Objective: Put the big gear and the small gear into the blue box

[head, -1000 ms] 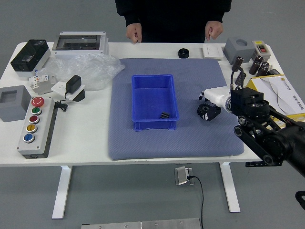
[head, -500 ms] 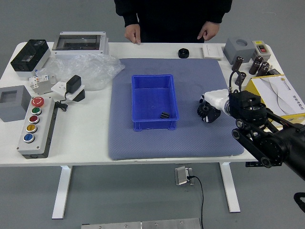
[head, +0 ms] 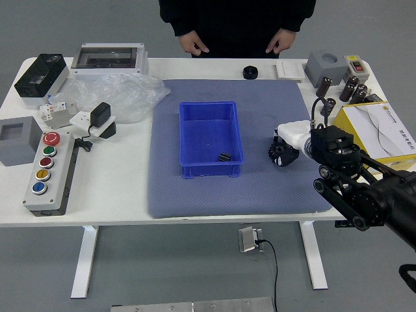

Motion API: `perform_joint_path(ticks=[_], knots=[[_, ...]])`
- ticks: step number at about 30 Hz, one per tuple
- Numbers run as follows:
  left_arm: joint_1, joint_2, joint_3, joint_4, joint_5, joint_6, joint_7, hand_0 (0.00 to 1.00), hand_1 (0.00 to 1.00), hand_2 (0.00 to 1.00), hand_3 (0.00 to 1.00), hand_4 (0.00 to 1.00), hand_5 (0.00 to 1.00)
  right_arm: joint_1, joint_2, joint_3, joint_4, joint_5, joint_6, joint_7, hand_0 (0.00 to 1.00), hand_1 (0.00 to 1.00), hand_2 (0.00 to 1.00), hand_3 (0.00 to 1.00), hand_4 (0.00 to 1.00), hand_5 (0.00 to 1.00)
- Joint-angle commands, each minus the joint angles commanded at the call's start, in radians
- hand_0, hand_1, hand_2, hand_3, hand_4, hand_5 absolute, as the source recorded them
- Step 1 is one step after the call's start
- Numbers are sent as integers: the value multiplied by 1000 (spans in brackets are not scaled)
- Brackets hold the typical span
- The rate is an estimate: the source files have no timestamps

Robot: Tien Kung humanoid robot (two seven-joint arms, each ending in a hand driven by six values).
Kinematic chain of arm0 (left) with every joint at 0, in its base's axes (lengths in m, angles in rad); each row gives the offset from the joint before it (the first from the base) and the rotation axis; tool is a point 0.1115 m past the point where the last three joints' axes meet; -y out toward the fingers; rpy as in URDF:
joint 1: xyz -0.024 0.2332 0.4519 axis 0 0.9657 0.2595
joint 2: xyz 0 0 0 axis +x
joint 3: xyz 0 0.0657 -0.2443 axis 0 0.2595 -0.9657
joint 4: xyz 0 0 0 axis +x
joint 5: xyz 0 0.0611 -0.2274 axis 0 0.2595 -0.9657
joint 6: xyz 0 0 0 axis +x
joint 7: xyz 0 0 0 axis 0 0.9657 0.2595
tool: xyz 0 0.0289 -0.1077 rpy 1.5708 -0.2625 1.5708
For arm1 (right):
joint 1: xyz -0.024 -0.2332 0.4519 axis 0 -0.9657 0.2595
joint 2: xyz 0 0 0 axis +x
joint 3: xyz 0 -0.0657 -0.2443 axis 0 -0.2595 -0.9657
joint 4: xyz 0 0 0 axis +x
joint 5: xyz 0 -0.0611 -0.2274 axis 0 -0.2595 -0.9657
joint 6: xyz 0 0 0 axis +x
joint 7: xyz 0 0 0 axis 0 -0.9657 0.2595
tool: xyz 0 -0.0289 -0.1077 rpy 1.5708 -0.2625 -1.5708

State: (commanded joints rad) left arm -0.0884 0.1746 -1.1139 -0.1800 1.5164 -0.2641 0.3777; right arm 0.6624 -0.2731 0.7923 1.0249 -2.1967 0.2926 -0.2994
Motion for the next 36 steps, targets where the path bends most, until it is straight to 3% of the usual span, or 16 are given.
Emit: perform_joint_path(ticks=[3,4,15,26,31,36], knots=[[0,0,0,0,0,0,0,854,837,834,841,761,392,-1,1,1,-2,-2,-14,-1,531,436,473,536,600,222],[0,0,0,0,1,0,0,854,837,834,840,760,391,-1,1,1,-2,-3,-18,-2,528,408,435,486,539,185],[1,2,-3,0,4,0,1,854,837,834,840,760,390,5,-13,30,38,-8,-24,-12,529,397,420,466,532,182],[2,7,-6,0,7,-1,2,854,837,833,840,759,388,35,-44,90,221,-28,13,-43,527,391,409,452,569,197],[3,8,-7,0,11,-2,3,854,837,834,840,759,388,56,-27,78,302,-22,27,-53,534,391,412,453,562,184],[4,9,-10,0,15,-2,3,854,837,834,840,760,391,91,27,54,297,-14,31,-55,544,393,413,456,535,178]])
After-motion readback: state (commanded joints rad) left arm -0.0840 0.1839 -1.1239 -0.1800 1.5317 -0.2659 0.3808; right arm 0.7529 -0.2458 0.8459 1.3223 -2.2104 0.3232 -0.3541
